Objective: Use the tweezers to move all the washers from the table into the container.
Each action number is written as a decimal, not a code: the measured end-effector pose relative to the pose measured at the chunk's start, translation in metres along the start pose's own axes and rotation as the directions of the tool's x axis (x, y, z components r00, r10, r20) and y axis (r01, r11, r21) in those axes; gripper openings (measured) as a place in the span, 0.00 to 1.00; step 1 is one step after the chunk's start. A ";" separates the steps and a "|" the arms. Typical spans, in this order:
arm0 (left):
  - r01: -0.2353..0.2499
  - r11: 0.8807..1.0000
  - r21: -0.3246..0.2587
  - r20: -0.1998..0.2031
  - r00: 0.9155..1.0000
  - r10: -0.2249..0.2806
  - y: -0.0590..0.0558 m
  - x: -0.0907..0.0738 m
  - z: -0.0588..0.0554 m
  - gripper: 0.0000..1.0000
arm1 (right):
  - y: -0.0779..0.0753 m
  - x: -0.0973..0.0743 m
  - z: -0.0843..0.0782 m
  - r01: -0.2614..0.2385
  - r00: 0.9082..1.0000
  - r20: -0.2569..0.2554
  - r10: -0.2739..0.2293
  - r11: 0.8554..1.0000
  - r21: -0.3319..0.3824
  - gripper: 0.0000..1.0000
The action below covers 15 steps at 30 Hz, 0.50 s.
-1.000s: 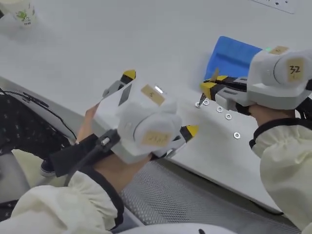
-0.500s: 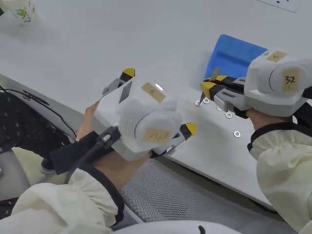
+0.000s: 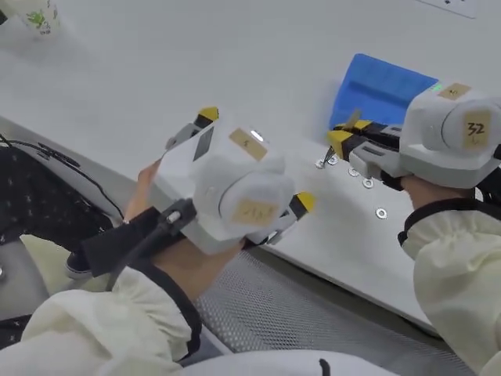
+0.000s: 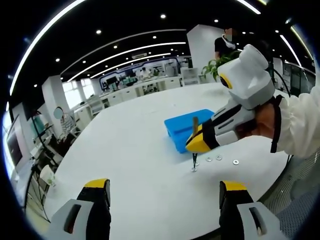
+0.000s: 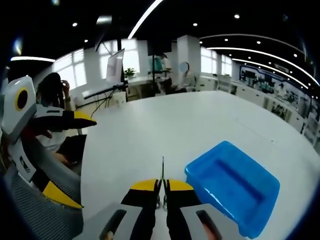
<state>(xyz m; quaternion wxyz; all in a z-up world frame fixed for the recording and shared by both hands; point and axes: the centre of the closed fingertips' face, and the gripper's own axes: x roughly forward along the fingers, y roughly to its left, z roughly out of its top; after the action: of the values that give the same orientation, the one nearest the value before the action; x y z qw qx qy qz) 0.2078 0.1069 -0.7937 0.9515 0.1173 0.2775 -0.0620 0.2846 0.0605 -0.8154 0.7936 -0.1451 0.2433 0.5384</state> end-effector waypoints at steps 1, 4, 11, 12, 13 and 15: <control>-0.003 1.000 0.002 -0.003 1.000 0.003 0.001 0.000 -0.001 0.90 | 0.000 0.000 0.001 -0.001 1.000 0.003 0.001 1.000 0.002 0.03; 0.008 1.000 -0.010 0.015 1.000 -0.008 -0.001 0.000 0.003 0.94 | 0.001 0.001 0.002 -0.012 1.000 0.006 0.012 1.000 0.016 0.03; 0.008 1.000 -0.004 0.006 1.000 -0.008 -0.001 0.001 0.001 0.98 | 0.003 0.005 0.000 -0.030 1.000 0.000 0.030 1.000 0.009 0.03; 0.009 1.000 -0.005 0.004 1.000 -0.009 -0.001 0.001 0.001 0.98 | 0.003 0.005 0.001 -0.031 1.000 0.004 0.031 1.000 -0.003 0.03; 0.009 1.000 -0.004 0.004 1.000 -0.009 -0.001 0.001 0.001 0.98 | 0.004 0.004 0.000 -0.031 1.000 -0.001 0.031 0.999 -0.015 0.03; 0.009 1.000 -0.002 0.003 1.000 -0.009 -0.001 0.001 0.000 0.98 | 0.003 0.004 0.000 -0.027 1.000 -0.007 0.027 0.997 -0.077 0.03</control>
<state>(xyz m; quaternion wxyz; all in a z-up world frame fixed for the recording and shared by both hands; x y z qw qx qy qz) 0.2088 0.1055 -0.7943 0.9518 0.1150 0.2766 -0.0660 0.2826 0.0649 -0.8178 0.7794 -0.1740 0.2263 0.5577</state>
